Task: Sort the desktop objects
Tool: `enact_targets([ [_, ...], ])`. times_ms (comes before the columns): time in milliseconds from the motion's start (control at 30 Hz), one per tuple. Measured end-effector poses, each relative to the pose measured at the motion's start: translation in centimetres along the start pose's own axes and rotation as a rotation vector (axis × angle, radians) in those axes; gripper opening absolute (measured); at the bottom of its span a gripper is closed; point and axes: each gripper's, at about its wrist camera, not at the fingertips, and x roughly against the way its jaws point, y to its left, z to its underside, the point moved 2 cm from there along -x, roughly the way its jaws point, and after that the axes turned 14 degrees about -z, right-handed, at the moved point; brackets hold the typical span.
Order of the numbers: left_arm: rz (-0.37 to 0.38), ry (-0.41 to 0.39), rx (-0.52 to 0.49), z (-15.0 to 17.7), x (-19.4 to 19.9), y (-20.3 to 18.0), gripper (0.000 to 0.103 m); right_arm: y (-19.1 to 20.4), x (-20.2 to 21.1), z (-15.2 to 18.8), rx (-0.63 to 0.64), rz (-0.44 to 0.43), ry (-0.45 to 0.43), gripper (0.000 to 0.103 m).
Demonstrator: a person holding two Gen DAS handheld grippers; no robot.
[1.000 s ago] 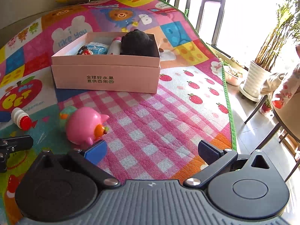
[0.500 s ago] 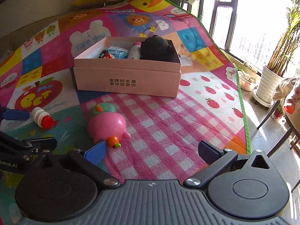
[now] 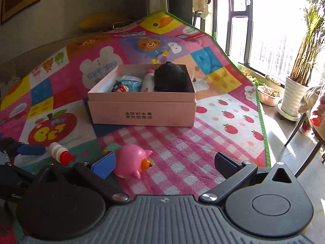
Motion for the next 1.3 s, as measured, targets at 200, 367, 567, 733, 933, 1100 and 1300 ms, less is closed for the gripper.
enact_targets([
  [200,0.001,-0.001,0.001,0.0,0.0,0.1,0.103,1.8,-3.5,-0.9,-0.059,-0.073,0.049,0.101],
  [367,0.000,-0.001,0.000,0.0,0.0,0.1,0.103,2.1,-5.4,-0.7,-0.060,-0.044,0.116,0.082],
  [567,-0.010,-0.044,0.058,-0.1,0.7,1.0,0.103,2.0,-4.1,-0.1,-0.020,-0.009,0.125,0.073],
  [733,-0.008,-0.075,0.036,-0.6,1.1,0.7,0.081,2.2,-2.1,0.5,0.058,0.025,0.110,0.073],
  [933,0.012,-0.054,0.018,-0.4,0.7,0.0,0.059,2.1,-1.4,1.0,0.067,0.024,0.114,0.073],
  [1100,-0.008,-0.061,0.022,-0.5,0.6,0.2,0.059,2.5,-1.3,1.2,0.084,0.017,0.107,0.073],
  [1300,-0.032,-0.052,-0.001,-0.5,0.6,0.1,0.047,2.5,-0.9,1.5,0.069,0.002,0.118,0.073],
])
